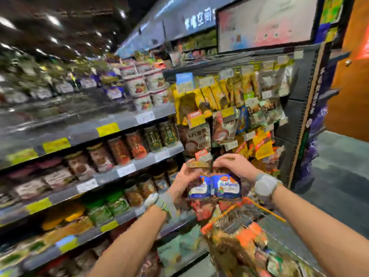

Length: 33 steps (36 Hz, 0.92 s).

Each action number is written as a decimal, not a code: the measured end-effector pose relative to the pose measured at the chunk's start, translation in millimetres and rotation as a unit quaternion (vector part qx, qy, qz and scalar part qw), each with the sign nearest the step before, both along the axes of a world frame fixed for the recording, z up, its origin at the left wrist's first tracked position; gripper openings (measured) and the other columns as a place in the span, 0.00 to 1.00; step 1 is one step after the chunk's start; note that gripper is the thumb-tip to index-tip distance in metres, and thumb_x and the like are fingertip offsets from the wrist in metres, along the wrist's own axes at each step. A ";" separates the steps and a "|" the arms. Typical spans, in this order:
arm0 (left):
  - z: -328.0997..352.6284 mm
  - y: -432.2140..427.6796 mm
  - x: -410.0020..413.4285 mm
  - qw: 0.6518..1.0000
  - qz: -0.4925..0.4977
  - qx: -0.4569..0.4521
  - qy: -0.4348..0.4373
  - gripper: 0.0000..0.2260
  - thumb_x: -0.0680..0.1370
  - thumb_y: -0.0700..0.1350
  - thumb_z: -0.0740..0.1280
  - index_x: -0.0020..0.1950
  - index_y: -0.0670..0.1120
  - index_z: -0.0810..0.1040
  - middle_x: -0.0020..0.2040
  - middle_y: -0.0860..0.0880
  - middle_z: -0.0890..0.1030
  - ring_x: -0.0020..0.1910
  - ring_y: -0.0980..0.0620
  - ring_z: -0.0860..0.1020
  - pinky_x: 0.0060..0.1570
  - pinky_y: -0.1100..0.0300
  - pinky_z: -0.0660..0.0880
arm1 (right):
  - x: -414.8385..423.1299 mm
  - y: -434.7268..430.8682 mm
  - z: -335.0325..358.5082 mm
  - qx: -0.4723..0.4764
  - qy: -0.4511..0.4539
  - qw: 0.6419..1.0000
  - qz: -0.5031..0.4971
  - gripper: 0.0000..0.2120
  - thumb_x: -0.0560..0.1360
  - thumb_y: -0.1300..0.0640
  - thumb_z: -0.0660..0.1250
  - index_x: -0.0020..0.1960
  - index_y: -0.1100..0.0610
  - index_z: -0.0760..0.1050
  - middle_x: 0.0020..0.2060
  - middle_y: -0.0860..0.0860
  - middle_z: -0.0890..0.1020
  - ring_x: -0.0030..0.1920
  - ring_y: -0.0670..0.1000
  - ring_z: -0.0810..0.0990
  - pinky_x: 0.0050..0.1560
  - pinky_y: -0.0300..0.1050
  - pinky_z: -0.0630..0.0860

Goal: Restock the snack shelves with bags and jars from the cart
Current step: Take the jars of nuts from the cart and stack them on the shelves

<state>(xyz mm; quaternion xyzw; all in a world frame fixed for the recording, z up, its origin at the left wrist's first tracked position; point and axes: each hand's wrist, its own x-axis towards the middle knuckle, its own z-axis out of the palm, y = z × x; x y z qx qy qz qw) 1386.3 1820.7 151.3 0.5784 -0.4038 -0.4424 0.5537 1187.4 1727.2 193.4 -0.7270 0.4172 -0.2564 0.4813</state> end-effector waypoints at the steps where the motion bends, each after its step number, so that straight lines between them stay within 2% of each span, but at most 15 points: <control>1: 3.5 8.5 11.4 1.000 0.011 -0.006 -0.012 0.32 0.72 0.43 0.78 0.72 0.43 0.69 0.58 0.45 0.82 0.51 0.54 0.82 0.52 0.59 0.80 | 11.3 3.1 10.0 -0.011 0.007 1.000 0.010 0.01 0.73 0.57 0.75 0.43 0.53 0.84 0.41 0.46 0.86 0.45 0.43 0.84 0.47 0.34 0.78; 3: 17.2 29.6 30.0 0.999 0.021 -0.017 -0.033 0.32 0.71 0.35 0.77 0.72 0.41 0.69 0.57 0.44 0.83 0.49 0.56 0.83 0.48 0.63 0.79 | 33.5 10.1 28.7 -0.027 0.017 0.999 0.041 0.03 0.74 0.56 0.74 0.41 0.51 0.84 0.38 0.43 0.86 0.44 0.38 0.83 0.46 0.30 0.75; 5: 37.2 49.0 55.3 0.998 0.042 -0.037 -0.041 0.35 0.66 0.39 0.81 0.70 0.44 0.71 0.59 0.42 0.84 0.53 0.51 0.83 0.50 0.61 0.79 | 65.5 13.0 44.0 -0.057 0.017 0.996 0.063 0.07 0.70 0.46 0.75 0.41 0.49 0.86 0.41 0.45 0.87 0.50 0.45 0.85 0.56 0.41 0.79; 6: 46.8 56.1 61.2 0.996 0.051 -0.048 -0.047 0.36 0.63 0.42 0.82 0.68 0.46 0.72 0.59 0.42 0.84 0.55 0.50 0.83 0.51 0.60 0.79 | 73.9 16.0 51.1 -0.068 0.021 0.995 0.068 0.11 0.67 0.40 0.75 0.42 0.47 0.85 0.42 0.45 0.87 0.51 0.47 0.85 0.58 0.48 0.79; 7: 60.8 68.7 86.9 0.993 0.076 -0.063 -0.066 0.36 0.61 0.44 0.83 0.66 0.48 0.73 0.58 0.43 0.84 0.56 0.49 0.83 0.52 0.59 0.79 | 103.3 19.9 63.7 -0.093 0.025 0.991 0.089 0.14 0.64 0.37 0.75 0.43 0.46 0.85 0.42 0.43 0.87 0.50 0.47 0.84 0.57 0.49 0.79; 10: 86.7 84.8 111.3 0.986 0.094 -0.084 -0.112 0.37 0.57 0.47 0.84 0.64 0.46 0.76 0.55 0.46 0.86 0.57 0.47 0.83 0.59 0.51 0.79 | 134.2 30.9 90.0 -0.126 0.027 0.987 0.094 0.12 0.65 0.41 0.77 0.41 0.48 0.85 0.38 0.43 0.86 0.46 0.45 0.85 0.52 0.47 0.82; 12: 110.4 99.3 136.8 0.981 0.104 -0.102 -0.129 0.33 0.60 0.45 0.84 0.63 0.44 0.78 0.55 0.45 0.86 0.57 0.47 0.83 0.61 0.48 0.78 | 165.9 42.2 115.4 -0.143 0.023 0.985 0.094 0.08 0.69 0.48 0.78 0.39 0.51 0.84 0.35 0.44 0.86 0.40 0.43 0.85 0.44 0.40 0.82; 13: 123.7 107.7 150.0 0.979 0.112 -0.111 -0.127 0.31 0.61 0.44 0.84 0.62 0.44 0.79 0.54 0.45 0.86 0.56 0.47 0.83 0.61 0.48 0.79 | 184.0 48.4 128.6 -0.162 0.019 0.982 0.099 0.08 0.69 0.47 0.78 0.39 0.51 0.83 0.35 0.44 0.85 0.39 0.42 0.84 0.43 0.39 0.82; 16: 156.1 126.2 188.2 0.974 0.121 -0.138 -0.131 0.24 0.63 0.43 0.82 0.57 0.46 0.83 0.53 0.44 0.86 0.54 0.47 0.84 0.56 0.52 0.80 | 232.8 58.3 163.3 -0.228 0.032 0.967 0.106 0.19 0.62 0.32 0.73 0.44 0.45 0.83 0.42 0.45 0.86 0.44 0.44 0.83 0.47 0.45 0.81; 19: 180.9 138.5 217.5 0.969 0.127 -0.149 -0.147 0.18 0.67 0.38 0.81 0.55 0.46 0.83 0.51 0.46 0.87 0.49 0.52 0.84 0.49 0.59 0.79 | 269.3 63.9 186.9 -0.266 0.056 0.956 0.109 0.17 0.69 0.36 0.74 0.51 0.46 0.80 0.42 0.49 0.85 0.40 0.44 0.82 0.41 0.43 0.80; 21: 195.7 144.6 247.0 0.963 0.148 -0.158 -0.160 0.19 0.67 0.37 0.81 0.54 0.46 0.82 0.48 0.49 0.87 0.46 0.54 0.84 0.46 0.62 0.78 | 299.5 68.1 203.6 -0.289 0.051 0.950 0.110 0.20 0.68 0.36 0.74 0.53 0.45 0.79 0.44 0.47 0.84 0.40 0.43 0.82 0.39 0.41 0.80; 24: 205.2 150.2 282.5 0.955 0.171 -0.162 -0.182 0.31 0.59 0.49 0.84 0.60 0.45 0.80 0.51 0.48 0.87 0.51 0.50 0.85 0.51 0.54 0.81 | 336.3 73.5 223.6 -0.319 0.050 0.940 0.111 0.25 0.63 0.31 0.74 0.53 0.43 0.77 0.48 0.46 0.83 0.46 0.47 0.83 0.48 0.46 0.82; 26: 204.7 152.5 302.5 0.951 0.190 -0.158 -0.185 0.36 0.56 0.54 0.84 0.60 0.46 0.79 0.51 0.49 0.87 0.53 0.50 0.85 0.54 0.52 0.81 | 355.0 76.7 233.4 -0.339 0.051 0.932 0.117 0.25 0.62 0.29 0.74 0.52 0.42 0.76 0.48 0.47 0.83 0.48 0.50 0.82 0.53 0.51 0.81; 30: 195.1 157.8 336.7 0.941 0.228 -0.164 -0.187 0.30 0.60 0.50 0.85 0.59 0.48 0.79 0.50 0.51 0.87 0.51 0.52 0.85 0.50 0.57 0.80 | 391.2 79.0 253.0 -0.371 0.069 0.915 0.143 0.28 0.65 0.32 0.75 0.58 0.43 0.75 0.49 0.48 0.82 0.47 0.49 0.82 0.48 0.46 0.79; 33: 189.4 158.2 359.5 0.933 0.259 -0.174 -0.181 0.25 0.63 0.45 0.84 0.56 0.50 0.79 0.47 0.55 0.87 0.48 0.58 0.84 0.47 0.63 0.78 | 417.4 68.2 265.5 -0.404 0.078 0.897 0.165 0.32 0.62 0.30 0.75 0.60 0.44 0.75 0.53 0.49 0.82 0.49 0.49 0.82 0.51 0.49 0.81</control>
